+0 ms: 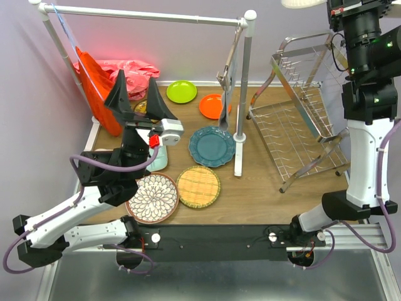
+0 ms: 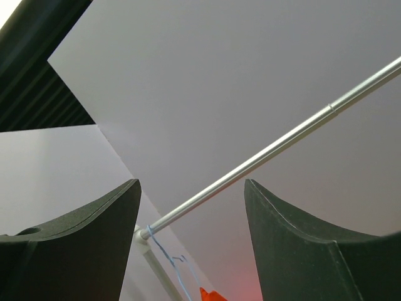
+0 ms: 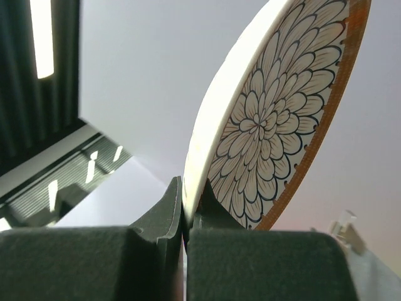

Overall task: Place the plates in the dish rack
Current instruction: Insert the plate into the dish rack

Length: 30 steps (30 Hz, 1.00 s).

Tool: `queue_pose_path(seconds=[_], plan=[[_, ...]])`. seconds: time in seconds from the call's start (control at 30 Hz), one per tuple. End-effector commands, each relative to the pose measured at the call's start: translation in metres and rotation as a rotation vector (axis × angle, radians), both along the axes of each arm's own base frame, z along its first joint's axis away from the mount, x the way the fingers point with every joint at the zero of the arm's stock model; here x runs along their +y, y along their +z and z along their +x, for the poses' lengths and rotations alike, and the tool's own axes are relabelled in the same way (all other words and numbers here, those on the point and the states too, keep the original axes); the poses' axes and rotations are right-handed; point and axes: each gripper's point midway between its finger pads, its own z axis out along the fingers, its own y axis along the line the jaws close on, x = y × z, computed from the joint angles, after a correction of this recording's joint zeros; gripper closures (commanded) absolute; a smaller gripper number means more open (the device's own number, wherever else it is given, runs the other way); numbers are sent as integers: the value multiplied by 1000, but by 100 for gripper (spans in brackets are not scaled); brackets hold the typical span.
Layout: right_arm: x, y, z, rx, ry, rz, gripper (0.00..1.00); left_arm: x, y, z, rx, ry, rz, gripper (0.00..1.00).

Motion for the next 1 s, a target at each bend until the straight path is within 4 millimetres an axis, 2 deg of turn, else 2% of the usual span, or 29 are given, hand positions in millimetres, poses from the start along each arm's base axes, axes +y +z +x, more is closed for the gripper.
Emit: queue_pose_path(seconds=[0.0, 0.2, 0.27, 0.43, 0.7, 0.97], plan=[[-48, 24, -34, -41, -221, 85, 100, 19, -9, -3, 24, -3, -102, 24], [-59, -4, -19, 77, -288, 95, 100, 25, -24, -4, 54, -18, -139, 24], [-62, -9, -20, 95, -299, 105, 100, 29, -28, -4, 64, -23, -158, 24], [-75, -36, -6, 178, -371, 129, 100, 33, -40, -4, 89, -38, -187, 24], [-84, -46, 14, 209, -377, 154, 100, 37, -54, -3, 122, -55, -226, 24], [-90, -63, 40, 259, -368, 114, 100, 37, -77, -1, 172, -70, -253, 24]])
